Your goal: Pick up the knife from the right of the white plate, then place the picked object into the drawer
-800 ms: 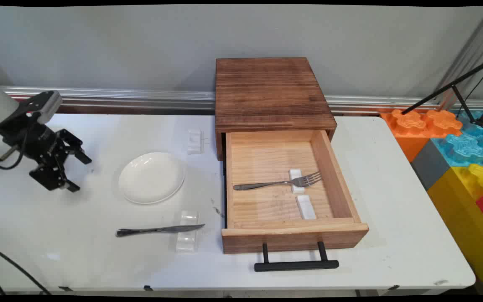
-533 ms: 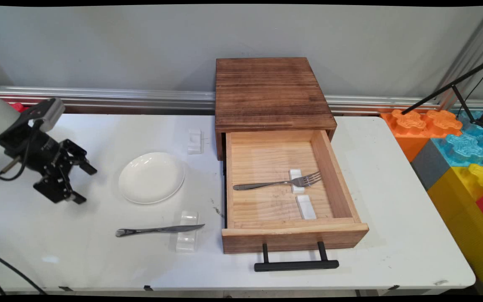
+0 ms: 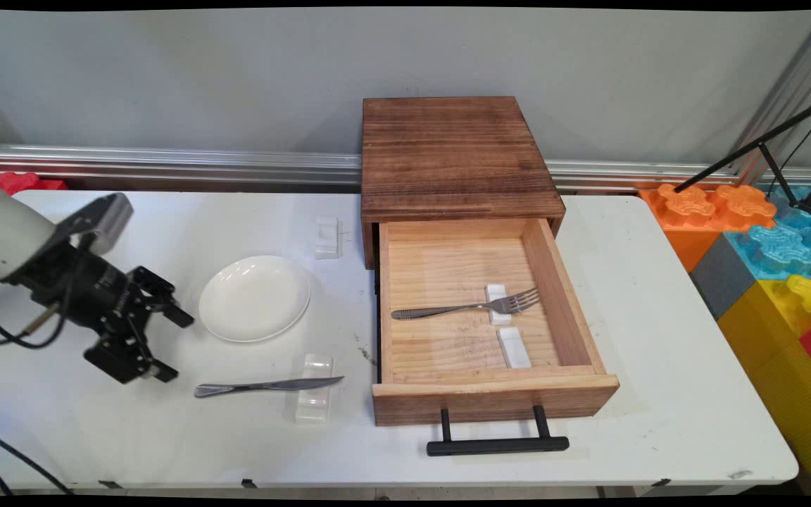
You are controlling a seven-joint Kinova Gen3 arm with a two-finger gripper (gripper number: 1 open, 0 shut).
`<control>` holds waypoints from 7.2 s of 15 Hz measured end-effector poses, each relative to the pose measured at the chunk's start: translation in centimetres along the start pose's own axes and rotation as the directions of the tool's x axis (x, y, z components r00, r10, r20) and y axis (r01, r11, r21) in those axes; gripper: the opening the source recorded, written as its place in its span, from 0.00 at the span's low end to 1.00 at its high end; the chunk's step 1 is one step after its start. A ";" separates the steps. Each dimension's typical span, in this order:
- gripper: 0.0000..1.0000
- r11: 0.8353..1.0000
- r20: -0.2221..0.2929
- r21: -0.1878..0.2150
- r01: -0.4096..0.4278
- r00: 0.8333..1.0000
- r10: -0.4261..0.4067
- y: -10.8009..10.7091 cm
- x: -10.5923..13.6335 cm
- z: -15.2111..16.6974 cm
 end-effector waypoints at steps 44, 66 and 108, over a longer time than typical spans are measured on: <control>0.00 0.985 0.201 0.029 -0.173 0.966 0.163 2.1 8.9 11.4; 0.00 0.988 0.117 0.019 -0.150 0.982 0.147 2.9 18.8 0.0; 0.00 0.986 0.021 0.020 -0.164 0.986 0.164 3.4 37.1 20.5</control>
